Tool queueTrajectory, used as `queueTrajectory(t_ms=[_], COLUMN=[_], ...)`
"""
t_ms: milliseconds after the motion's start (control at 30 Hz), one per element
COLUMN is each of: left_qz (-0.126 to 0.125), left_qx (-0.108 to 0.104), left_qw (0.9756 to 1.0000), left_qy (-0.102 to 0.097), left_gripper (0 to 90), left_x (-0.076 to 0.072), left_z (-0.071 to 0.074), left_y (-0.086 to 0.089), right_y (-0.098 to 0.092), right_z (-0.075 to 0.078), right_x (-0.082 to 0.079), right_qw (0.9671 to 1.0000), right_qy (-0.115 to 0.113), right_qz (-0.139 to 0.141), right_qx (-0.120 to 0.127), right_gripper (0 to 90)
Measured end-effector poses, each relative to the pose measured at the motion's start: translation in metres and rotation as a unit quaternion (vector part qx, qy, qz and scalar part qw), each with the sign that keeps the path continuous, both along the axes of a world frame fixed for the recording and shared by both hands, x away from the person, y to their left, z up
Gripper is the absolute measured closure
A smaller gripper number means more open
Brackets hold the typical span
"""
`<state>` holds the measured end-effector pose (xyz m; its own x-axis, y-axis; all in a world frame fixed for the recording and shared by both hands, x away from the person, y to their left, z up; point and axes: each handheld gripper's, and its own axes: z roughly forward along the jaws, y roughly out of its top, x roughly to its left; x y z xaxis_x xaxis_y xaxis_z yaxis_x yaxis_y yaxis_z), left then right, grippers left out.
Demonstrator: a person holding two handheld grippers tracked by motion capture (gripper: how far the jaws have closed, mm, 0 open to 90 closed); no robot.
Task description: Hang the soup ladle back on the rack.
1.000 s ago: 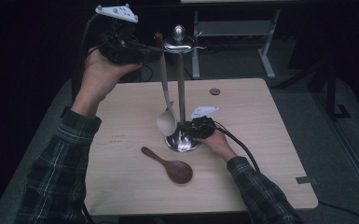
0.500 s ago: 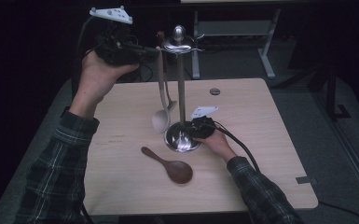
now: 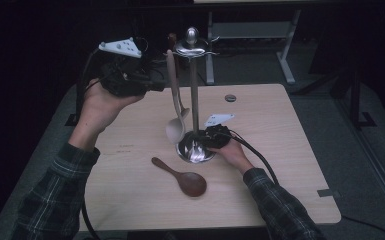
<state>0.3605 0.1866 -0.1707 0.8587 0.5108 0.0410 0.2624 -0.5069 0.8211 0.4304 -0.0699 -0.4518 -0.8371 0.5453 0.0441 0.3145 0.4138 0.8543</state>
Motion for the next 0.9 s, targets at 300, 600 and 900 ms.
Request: queueTrajectory(t_ms=[300,600,900], left_qz=[0.010,0.033,0.056], left_qx=[0.010,0.015,0.022], left_qw=[0.9995,0.9984,0.9954], left_qy=[0.029,0.043,0.074], left_gripper=[89.6,89.6,89.6], left_x=[-0.009,-0.022,-0.031], left_z=[-0.045,-0.099,-0.159], left_y=[0.014,0.034,0.051], right_y=[0.000,0.000,-0.012], right_z=[0.000,0.001,0.013], right_x=[0.000,-0.001,-0.019], right_qw=[1.0000,0.9999,0.9998], right_qy=[0.001,0.011,0.016], right_qz=[0.000,0.000,0.003], right_qx=[0.001,0.008,0.008], right_gripper=[71.8,63.8,41.6])
